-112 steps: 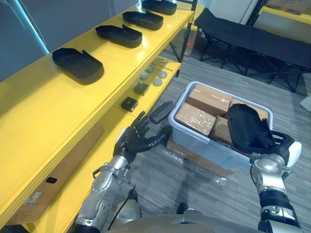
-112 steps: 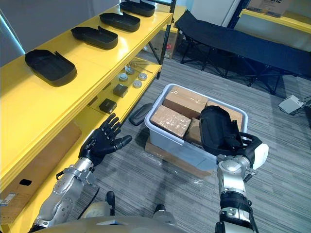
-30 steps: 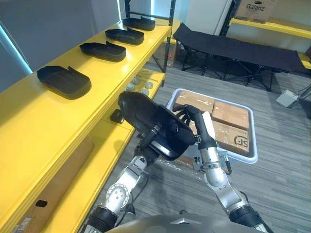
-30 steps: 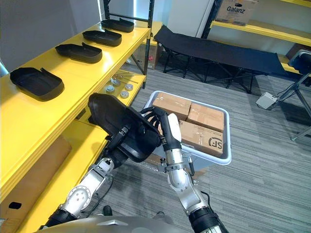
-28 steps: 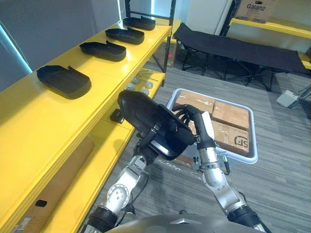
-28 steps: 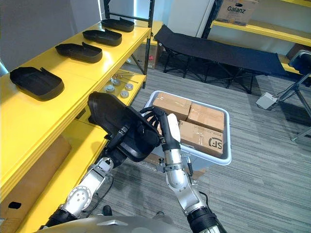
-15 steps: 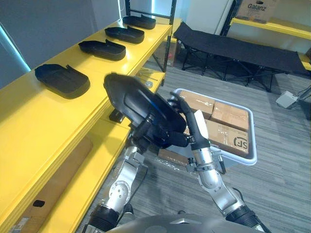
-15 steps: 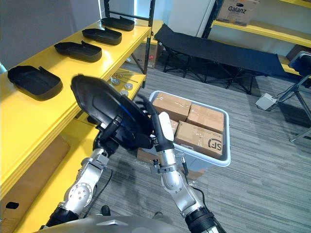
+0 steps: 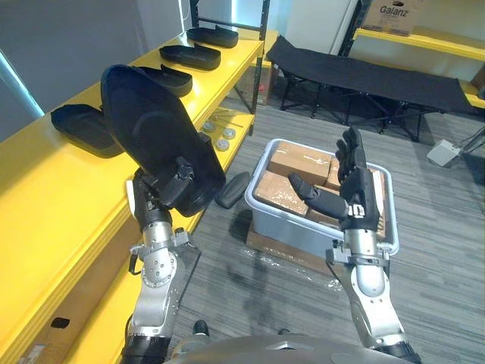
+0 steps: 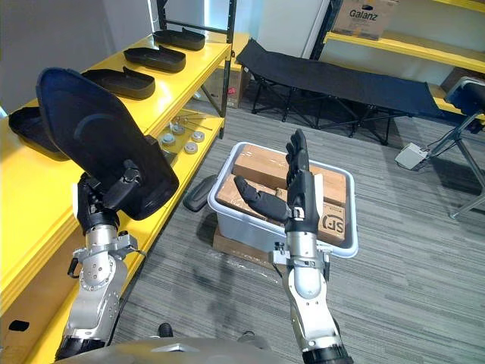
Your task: Walk over and take three plastic housings, then place them on the shelf
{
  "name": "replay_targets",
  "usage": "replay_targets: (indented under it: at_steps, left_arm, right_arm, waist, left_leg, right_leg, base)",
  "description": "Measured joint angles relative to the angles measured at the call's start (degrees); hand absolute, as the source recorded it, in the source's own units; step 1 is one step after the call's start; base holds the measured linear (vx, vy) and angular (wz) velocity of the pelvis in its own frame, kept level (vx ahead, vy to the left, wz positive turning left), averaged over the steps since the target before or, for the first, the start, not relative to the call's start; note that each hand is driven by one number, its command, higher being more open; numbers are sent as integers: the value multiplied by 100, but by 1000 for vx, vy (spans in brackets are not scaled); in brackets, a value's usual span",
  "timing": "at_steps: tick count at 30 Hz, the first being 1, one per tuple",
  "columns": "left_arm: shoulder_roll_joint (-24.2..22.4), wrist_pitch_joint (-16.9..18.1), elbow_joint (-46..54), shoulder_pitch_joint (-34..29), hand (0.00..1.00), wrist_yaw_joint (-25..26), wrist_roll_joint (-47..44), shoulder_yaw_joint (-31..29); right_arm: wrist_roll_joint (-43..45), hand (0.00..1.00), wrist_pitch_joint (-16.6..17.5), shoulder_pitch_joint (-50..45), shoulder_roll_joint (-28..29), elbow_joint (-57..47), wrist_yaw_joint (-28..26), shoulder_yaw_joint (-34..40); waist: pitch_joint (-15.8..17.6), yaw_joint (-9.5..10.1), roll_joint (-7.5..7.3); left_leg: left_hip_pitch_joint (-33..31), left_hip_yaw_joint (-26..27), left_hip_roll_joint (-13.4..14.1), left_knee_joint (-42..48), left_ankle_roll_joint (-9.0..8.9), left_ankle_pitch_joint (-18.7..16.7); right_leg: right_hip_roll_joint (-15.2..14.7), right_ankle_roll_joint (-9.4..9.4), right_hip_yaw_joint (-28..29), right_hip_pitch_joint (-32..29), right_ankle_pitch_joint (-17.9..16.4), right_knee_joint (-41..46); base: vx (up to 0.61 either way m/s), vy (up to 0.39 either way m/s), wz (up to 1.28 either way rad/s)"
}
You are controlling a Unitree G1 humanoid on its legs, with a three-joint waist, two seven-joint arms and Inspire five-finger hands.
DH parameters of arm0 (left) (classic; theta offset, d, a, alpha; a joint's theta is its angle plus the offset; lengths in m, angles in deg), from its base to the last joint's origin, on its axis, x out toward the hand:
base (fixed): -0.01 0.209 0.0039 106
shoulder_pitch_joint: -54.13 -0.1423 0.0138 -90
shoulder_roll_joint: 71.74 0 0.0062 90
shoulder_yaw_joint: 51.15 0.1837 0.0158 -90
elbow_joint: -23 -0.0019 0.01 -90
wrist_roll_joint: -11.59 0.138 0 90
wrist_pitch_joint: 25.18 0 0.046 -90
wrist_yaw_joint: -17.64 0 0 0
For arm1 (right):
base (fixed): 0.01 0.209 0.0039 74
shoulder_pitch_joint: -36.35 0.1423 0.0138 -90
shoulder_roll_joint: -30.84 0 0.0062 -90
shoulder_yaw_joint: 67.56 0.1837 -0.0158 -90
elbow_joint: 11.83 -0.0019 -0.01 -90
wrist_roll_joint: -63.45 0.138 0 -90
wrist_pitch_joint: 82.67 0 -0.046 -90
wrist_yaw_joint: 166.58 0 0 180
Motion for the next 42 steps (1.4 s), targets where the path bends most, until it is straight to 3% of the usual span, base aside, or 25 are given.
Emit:
replay_targets:
  at_steps: [7,12,17,23,28,32,34,38,39,41,42]
  left_arm:
    - [1,202,541,-378,0,-497,-27,-175]
    - [-5,225,1071,-703,0,-868,-68,-502]
    - [-90,224,1528,-1067,0,-1238,-363,-1040]
    - [-255,226,1652,-1637,0,-1373,-750,-1736]
    - [-291,228,1652,-1792,0,-1562,-634,-1686]
    - [-271,228,1651,-1732,0,-1854,-610,-1528]
    - [-218,228,1638,-1605,0,-2007,-621,-1446]
    - [-156,356,1634,-1460,0,-2186,-680,-1356]
    - [-112,356,1614,-1434,0,-2216,-717,-1353]
    - [232,361,1254,-1024,0,-2496,-792,-1125]
    - [324,363,1136,-907,0,-2608,-793,-1037]
  right_arm:
    - [511,100,-185,-207,43,-1,-660,239]
    - [713,100,-429,81,34,12,-771,-315]
    - [192,100,-781,889,-26,521,-559,-1096]
    - [81,100,-958,1123,-19,646,-254,-1150]
    - [102,100,-1053,1147,-22,646,-265,-1114]
    - [177,100,-1056,1137,-146,644,-438,-1039]
    - [207,100,-1055,1116,-241,643,-455,-936]
    - [84,100,-1035,1110,-324,642,-511,-689]
    - [106,100,-1032,1090,-309,632,-541,-675]
    - [95,100,-1010,794,-202,498,-577,-507]
    - [91,100,-1000,719,-206,464,-574,-472]
  waist:
    - [-16,-26,104]
    - [-17,93,241]
    - [-7,617,314]
    - [1,935,301]
    - [16,913,293]
    - [186,770,380]
    - [245,718,450]
    - [304,786,541]
    - [309,757,534]
    - [336,586,476]
    - [340,540,473]
  left_leg:
    - [-44,-15,8,3,-11,-16]
    - [-246,-442,-20,18,-4,52]
    - [-450,-1086,-61,19,6,194]
    - [-523,-1337,-126,21,-5,211]
    - [-522,-1333,-119,46,18,210]
    - [-951,-1297,-119,717,105,-69]
    - [-1025,-877,5,712,175,-19]
    - [-1005,-1002,-55,272,208,359]
    - [-1010,-1078,-82,236,215,385]
    - [-1000,-1614,-328,184,244,435]
    - [-994,-1741,-394,184,253,441]
  right_leg:
    - [12,3,-11,-16,2,-32]
    - [20,36,-451,97,22,-132]
    - [68,52,-1116,322,-43,-216]
    - [14,50,-1419,426,-139,-167]
    - [-17,-2,-1396,374,-242,11]
    - [6,15,-1709,509,-250,18]
    - [3,47,-1964,575,-271,17]
    - [-77,79,-2166,459,-469,354]
    - [-90,75,-2129,436,-562,463]
    - [-20,-29,-1205,356,-1106,1025]
    - [-28,-56,-843,352,-1169,1152]
  base:
    - [0,0,1]
    - [16,-15,42]
    - [8,-45,64]
    - [8,-8,32]
    - [-11,4,-2]
    - [-62,12,34]
    - [-43,15,76]
    - [-7,29,42]
    - [-9,1,61]
    - [-10,-42,115]
    - [26,-8,141]
